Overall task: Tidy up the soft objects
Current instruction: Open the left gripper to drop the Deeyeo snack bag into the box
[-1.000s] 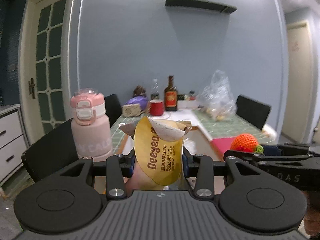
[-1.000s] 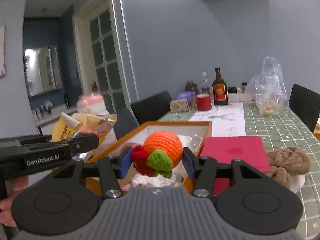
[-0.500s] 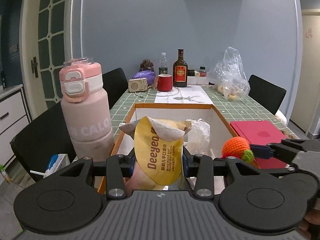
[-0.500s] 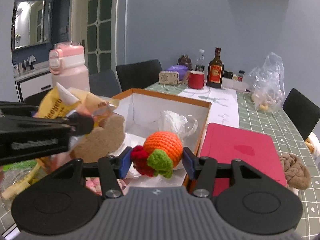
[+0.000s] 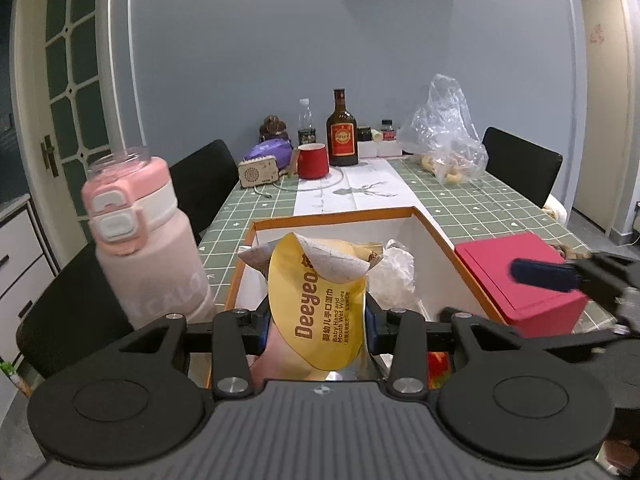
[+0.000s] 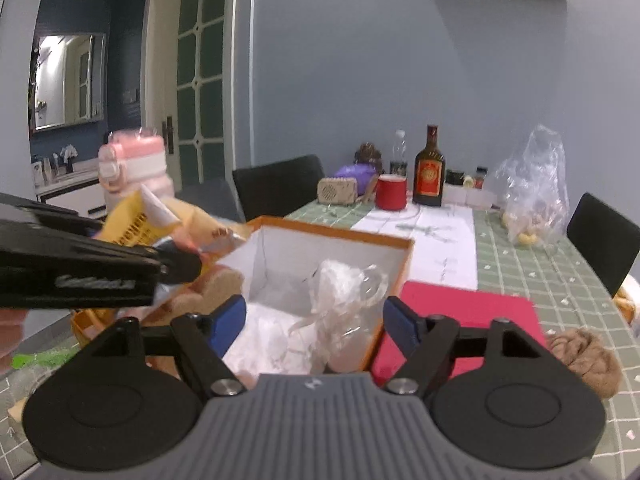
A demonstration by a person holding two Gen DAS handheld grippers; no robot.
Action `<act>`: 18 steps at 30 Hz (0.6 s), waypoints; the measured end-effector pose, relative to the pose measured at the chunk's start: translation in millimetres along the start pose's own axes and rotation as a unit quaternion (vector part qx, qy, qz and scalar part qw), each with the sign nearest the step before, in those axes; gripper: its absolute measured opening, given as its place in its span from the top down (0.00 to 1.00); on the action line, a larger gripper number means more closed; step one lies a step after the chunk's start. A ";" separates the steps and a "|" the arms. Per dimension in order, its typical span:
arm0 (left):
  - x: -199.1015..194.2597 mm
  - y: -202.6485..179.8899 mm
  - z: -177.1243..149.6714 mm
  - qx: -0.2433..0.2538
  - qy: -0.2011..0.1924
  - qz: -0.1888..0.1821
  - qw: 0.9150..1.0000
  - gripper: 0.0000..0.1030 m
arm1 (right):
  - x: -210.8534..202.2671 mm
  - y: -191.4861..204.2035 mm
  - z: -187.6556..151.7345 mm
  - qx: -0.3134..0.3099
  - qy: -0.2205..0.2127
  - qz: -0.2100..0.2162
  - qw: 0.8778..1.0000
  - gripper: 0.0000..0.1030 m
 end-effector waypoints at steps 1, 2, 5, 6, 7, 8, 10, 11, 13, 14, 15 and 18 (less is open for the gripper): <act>3.8 0.2 2.3 -0.004 0.005 0.000 1.000 0.55 | -2.4 -4.6 1.8 0.003 -0.008 -0.002 1.000 0.27; 9.1 -0.4 5.8 -0.006 0.012 0.001 1.000 0.55 | -4.0 -10.2 3.3 0.007 -0.015 -0.005 1.000 0.26; 29.7 -4.5 15.0 -0.010 0.043 0.008 0.999 0.55 | -2.8 -29.4 4.8 0.031 -0.013 -0.015 0.999 0.26; 38.4 -6.3 17.1 -0.011 0.056 0.008 0.998 0.55 | -1.4 -35.1 4.6 0.039 -0.011 -0.015 0.999 0.26; 44.7 -7.3 18.0 -0.011 0.066 0.008 0.998 0.55 | -0.1 -39.8 4.0 0.044 -0.009 -0.015 0.999 0.26; 51.7 -9.5 19.4 -0.010 0.075 0.009 0.997 0.55 | 0.7 -43.8 3.0 0.049 -0.007 -0.016 0.999 0.26; 64.9 -14.0 21.5 -0.006 0.088 0.013 0.996 0.55 | 2.8 -49.7 1.1 0.056 -0.005 -0.019 0.998 0.26; 71.0 -14.9 21.6 -0.005 0.093 0.016 0.996 0.55 | 3.0 -51.8 0.0 0.058 -0.004 -0.019 0.998 0.26; 82.3 -15.9 22.8 -0.002 0.100 0.025 0.995 0.55 | 2.8 -52.8 -1.7 0.058 -0.003 -0.019 0.998 0.26; 86.2 -16.5 22.7 0.002 0.101 0.030 0.994 0.55 | 2.4 -52.6 -2.7 0.056 -0.003 -0.019 0.998 0.26; 89.7 -17.1 22.9 0.005 0.100 0.033 0.994 0.54 | 0.8 -53.0 -4.4 0.053 -0.004 -0.020 0.998 0.26; 96.3 -16.9 23.1 0.008 0.100 0.043 0.994 0.54 | -0.1 -55.2 -5.8 0.050 -0.004 -0.026 0.998 0.26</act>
Point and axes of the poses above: each gripper's, at about its wrist camera, not at the fingertips, and x roughly the way its jaws point, y to its left, z to its top, the point moved 4 cm from there along x, roughly the way its jaws point, and after that the axes turned 1 degree about z, right-handed, at the moved point
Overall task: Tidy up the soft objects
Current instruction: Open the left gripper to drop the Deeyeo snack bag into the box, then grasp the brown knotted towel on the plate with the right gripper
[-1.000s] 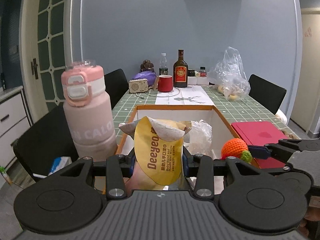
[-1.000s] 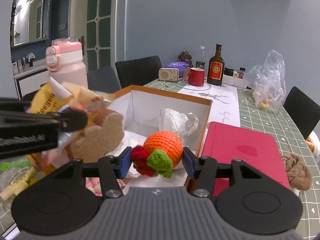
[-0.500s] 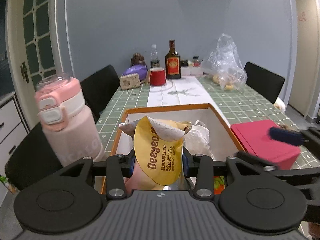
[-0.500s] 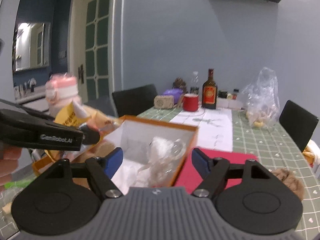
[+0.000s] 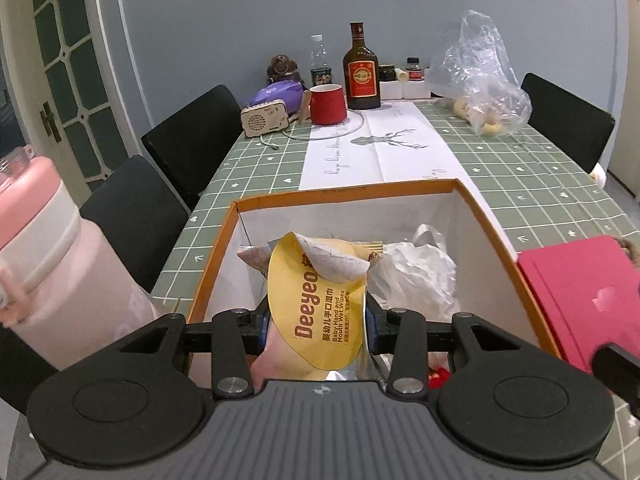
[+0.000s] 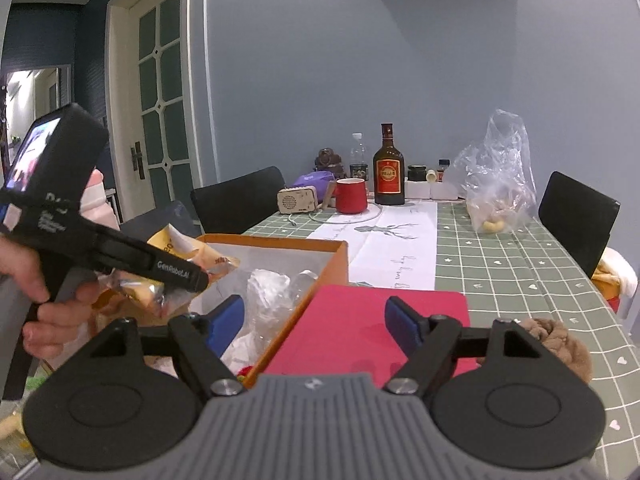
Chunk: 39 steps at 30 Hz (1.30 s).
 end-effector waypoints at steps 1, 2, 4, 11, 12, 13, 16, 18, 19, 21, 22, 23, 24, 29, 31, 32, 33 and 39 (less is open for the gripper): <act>0.7 0.4 0.3 -0.001 0.001 0.002 1.000 0.54 | 0.0 -1.7 -0.3 0.002 0.000 0.000 1.000 0.26; 2.0 0.9 0.8 -0.002 0.000 0.003 1.000 0.53 | -0.4 -3.3 -0.6 0.004 0.000 0.001 1.000 0.26; 3.3 1.7 1.9 -0.006 -0.002 0.008 1.000 0.47 | -0.8 -4.9 -1.0 0.009 0.000 0.000 1.000 0.26; -13.0 -7.2 -2.1 0.046 -0.045 0.014 0.998 0.07 | -3.0 -9.0 -4.6 0.012 0.001 0.001 1.000 0.26; -15.4 -8.8 -2.6 0.053 -0.047 0.024 0.997 0.07 | -3.7 -10.0 -5.3 0.013 0.001 -0.001 1.000 0.26; -17.7 -9.8 -2.7 0.054 -0.048 0.031 0.997 0.07 | -4.7 -11.2 -5.9 0.014 0.001 -0.003 1.000 0.26; -27.4 -8.2 -1.2 0.045 -0.057 0.031 0.997 0.07 | -10.4 -15.9 -8.0 0.019 -0.001 -0.007 1.000 0.26; -36.4 -6.3 1.1 0.040 -0.063 0.023 0.997 0.07 | -15.0 -21.0 -7.9 0.026 -0.004 -0.011 1.000 0.26; -42.0 -5.9 2.1 0.038 -0.066 0.018 0.997 0.07 | -18.1 -23.9 -8.0 0.031 -0.007 -0.013 0.999 0.26; -54.3 -5.3 6.0 0.030 -0.075 0.011 0.997 0.07 | -24.9 -32.1 -9.4 0.045 -0.011 -0.019 0.999 0.25; -60.3 -5.4 7.8 0.028 -0.080 0.008 0.996 0.07 | -28.2 -36.7 -10.5 0.051 -0.011 -0.021 0.998 0.24; -68.6 -6.7 10.1 0.027 -0.087 0.005 0.996 0.07 | -32.0 -42.0 -12.0 0.057 -0.011 -0.023 0.998 0.23; -77.4 -7.9 12.5 0.027 -0.096 0.003 0.995 0.07 | -36.1 -47.5 -13.6 0.061 -0.011 -0.026 0.998 0.23; -125.5 -21.1 22.0 0.023 -0.155 -0.001 0.988 0.07 | -58.4 -76.8 -17.0 0.079 -0.020 -0.056 0.995 0.22; -142.4 -31.3 23.0 0.029 -0.177 0.002 0.984 0.07 | -68.1 -90.4 -16.3 0.093 -0.027 -0.067 0.993 0.20; -150.5 -35.4 23.3 0.022 -0.188 0.005 0.982 0.07 | -73.1 -96.8 -15.5 0.100 -0.031 -0.074 0.992 0.20; -156.0 -38.1 23.6 0.009 -0.195 0.006 0.981 0.07 | -78.0 -103.3 -13.7 0.109 -0.036 -0.082 0.990 0.20; -175.9 -63.2 19.3 -0.025 -0.219 -0.038 0.975 0.07 | -104.9 -128.3 4.1 0.123 -0.069 -0.130 0.981 0.16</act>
Point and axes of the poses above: each gripper's, at about its wrist camera, not at the fingertips, and x roughly the way its jaws point, y to its left, z to its top, the point moved 4 cm from there along x, roughly the way its jaws point, and after that the axes turned 1 degree about z, right-handed, at the moved point
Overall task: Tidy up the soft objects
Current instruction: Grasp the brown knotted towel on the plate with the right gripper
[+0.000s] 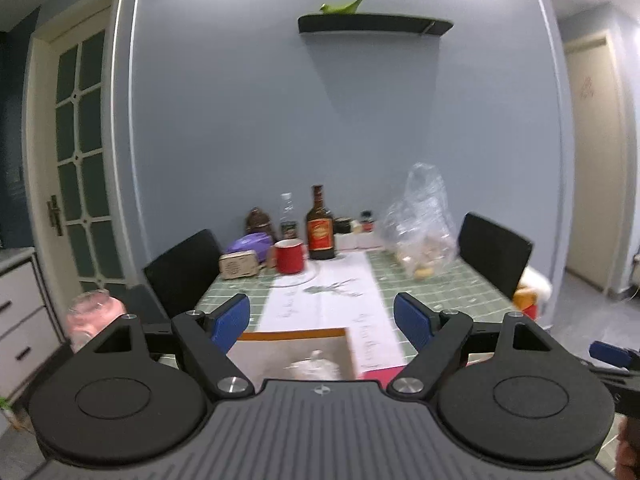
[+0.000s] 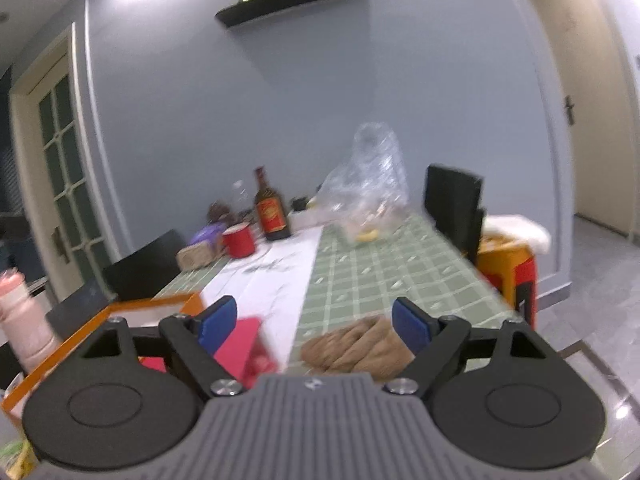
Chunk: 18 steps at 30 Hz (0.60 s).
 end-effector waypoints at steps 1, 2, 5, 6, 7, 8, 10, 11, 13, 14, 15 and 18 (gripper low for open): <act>-2.0 -4.6 -2.0 -0.004 -0.005 -0.004 1.000 0.07 | -1.0 -4.0 3.5 0.002 -0.004 -0.008 1.000 0.16; -2.5 -11.3 -5.4 -0.007 -0.009 -0.007 1.000 0.07 | -2.2 -9.1 5.8 0.006 -0.007 -0.016 1.000 0.16; -4.8 -31.0 -19.5 -0.004 -0.020 -0.011 1.000 0.07 | -2.0 -25.8 9.0 0.022 -0.007 -0.029 0.999 0.14; -6.8 -37.8 -24.9 0.003 -0.023 -0.014 1.000 0.07 | 0.2 -31.9 8.0 0.029 -0.003 -0.030 0.999 0.13; -8.8 -45.1 -30.7 0.010 -0.022 -0.017 1.000 0.07 | 3.2 -36.5 5.8 0.033 0.004 -0.028 0.999 0.12; -7.8 -52.9 -37.2 0.017 -0.018 -0.021 0.999 0.07 | 6.5 -40.5 2.7 0.036 0.011 -0.026 0.999 0.12; -1.8 -68.8 -50.2 0.032 -0.006 -0.032 0.999 0.07 | 18.3 -45.7 -5.5 0.035 0.025 -0.026 0.999 0.12; 2.0 -76.5 -56.9 0.043 0.002 -0.038 0.998 0.07 | 25.5 -47.4 -10.7 0.029 0.033 -0.027 0.999 0.12; 7.1 -88.8 -69.6 0.060 0.013 -0.039 0.997 0.07 | 40.6 -50.2 -20.1 0.027 0.050 -0.027 0.998 0.12; 8.8 -93.7 -75.3 0.066 0.016 -0.039 0.997 0.07 | 49.5 -51.9 -25.0 0.035 0.062 -0.026 0.997 0.12; 11.2 -98.2 -81.1 0.071 0.019 -0.041 0.996 0.07 | 56.9 -53.7 -29.4 0.047 0.072 -0.022 0.996 0.12; 15.9 -110.2 -97.3 0.076 0.036 -0.051 0.995 0.07 | 80.0 -55.5 -38.7 0.075 0.095 -0.001 0.993 0.13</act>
Point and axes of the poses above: each gripper's, at about its wrist camera, not at the fingertips, and x roughly the way its jaws point, y to its left, z to its top, the point moved 4 cm from there along x, roughly the way its jaws point, and after that the axes turned 1 degree about z, right-handed, at the moved point
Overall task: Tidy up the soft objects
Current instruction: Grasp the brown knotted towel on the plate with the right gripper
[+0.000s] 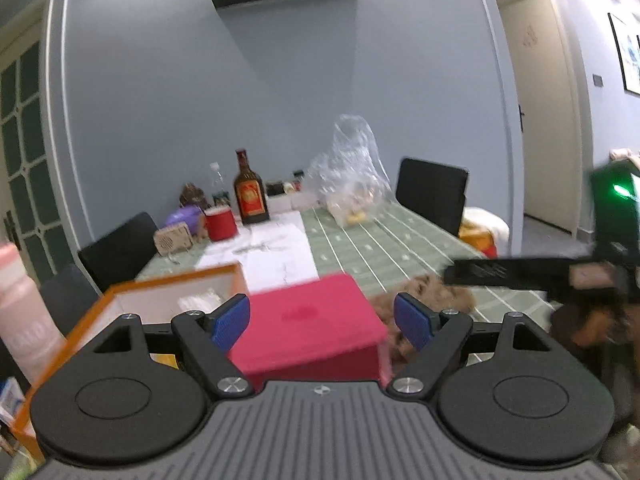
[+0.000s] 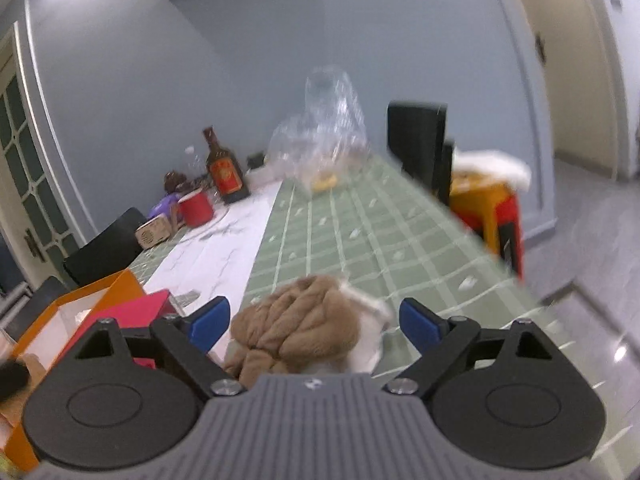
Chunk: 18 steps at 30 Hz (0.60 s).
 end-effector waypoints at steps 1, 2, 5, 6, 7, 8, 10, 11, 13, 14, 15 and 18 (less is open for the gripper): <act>-0.2 -3.4 -4.3 -0.001 0.005 -0.004 1.000 0.07 | 6.7 -0.5 0.6 0.002 0.002 0.003 1.000 0.13; -1.1 -6.2 -8.7 -0.004 0.007 -0.009 1.000 0.07 | 13.8 -0.3 1.6 0.002 0.007 0.003 1.000 0.13; -0.1 -17.9 -23.4 -0.011 0.020 -0.028 0.999 0.07 | 39.5 -6.2 3.2 0.006 0.036 -0.001 0.999 0.15; 0.7 -21.6 -28.7 -0.015 0.029 -0.029 0.999 0.07 | 46.3 -9.0 1.7 0.008 0.044 -0.003 0.999 0.22; 2.8 -24.3 -32.6 -0.018 0.038 -0.028 0.999 0.07 | 51.9 -10.8 -0.4 0.004 0.051 -0.004 0.999 0.30; 3.8 -27.4 -37.0 -0.019 0.044 -0.030 0.998 0.07 | 56.3 -12.6 -4.4 -0.005 0.058 -0.008 0.998 0.50; 6.4 -33.2 -44.6 -0.016 0.052 -0.035 0.998 0.07 | 57.8 -16.0 -8.7 -0.003 0.057 0.007 0.998 0.60; 8.5 -35.8 -47.5 -0.013 0.058 -0.037 0.998 0.07 | 55.2 -18.6 -8.4 0.001 0.057 0.016 0.998 0.70; 12.7 -37.8 -51.6 -0.016 0.066 -0.037 0.997 0.07 | 47.8 -22.9 -3.8 0.007 0.054 0.026 0.998 0.91; 14.1 -38.5 -52.9 -0.020 0.069 -0.036 0.997 0.07 | 43.4 -25.7 -2.3 0.013 0.057 0.034 0.998 0.91; 15.4 -40.1 -54.2 -0.022 0.072 -0.036 0.997 0.07 | 39.0 -27.8 -0.9 0.020 0.059 0.043 0.997 0.92; 18.9 -43.2 -54.4 -0.015 0.075 -0.036 0.996 0.07 | 18.8 -32.0 1.8 0.028 0.063 0.055 0.996 0.92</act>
Point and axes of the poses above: each gripper's, at about its wrist camera, not at the fingertips, and x roughly the way its jaws point, y to its left, z to its top, the point moved 4 cm from there along x, roughly the way its jaws point, and after that the axes turned 1 degree about z, right-handed, at the moved point
